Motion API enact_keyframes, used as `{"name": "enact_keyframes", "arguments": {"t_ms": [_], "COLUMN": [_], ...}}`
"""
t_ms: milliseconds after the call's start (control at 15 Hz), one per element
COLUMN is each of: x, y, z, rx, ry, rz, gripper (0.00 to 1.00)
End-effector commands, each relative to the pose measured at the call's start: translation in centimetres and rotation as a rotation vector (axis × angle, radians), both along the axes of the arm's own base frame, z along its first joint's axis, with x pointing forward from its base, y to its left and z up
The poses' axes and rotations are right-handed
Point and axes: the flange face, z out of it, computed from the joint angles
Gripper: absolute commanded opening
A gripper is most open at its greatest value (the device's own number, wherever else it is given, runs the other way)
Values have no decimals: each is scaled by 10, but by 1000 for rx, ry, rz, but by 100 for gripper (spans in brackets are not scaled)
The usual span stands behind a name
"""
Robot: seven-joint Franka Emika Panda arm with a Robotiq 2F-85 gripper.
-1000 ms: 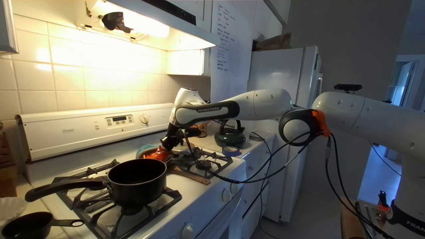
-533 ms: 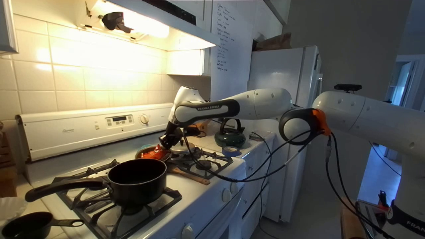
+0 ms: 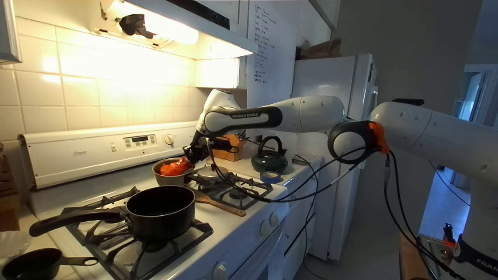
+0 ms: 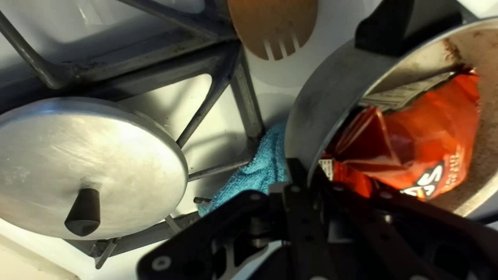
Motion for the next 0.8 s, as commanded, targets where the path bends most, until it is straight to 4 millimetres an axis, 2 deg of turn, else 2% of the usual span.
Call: {"name": "enact_keyframes", "arguments": {"t_ms": [0, 200, 400, 533, 733], "x": [-4, -15, -26, -27, -27], "y": [20, 48, 63, 64, 54], "z": [18, 16, 21, 24, 19], "rx": [57, -9, -85, -102, -110], "ry": [17, 113, 170, 160, 159], "rz": [-122, -127, -210, -308, -447], "gripper": [2, 2, 2, 2, 2]}}
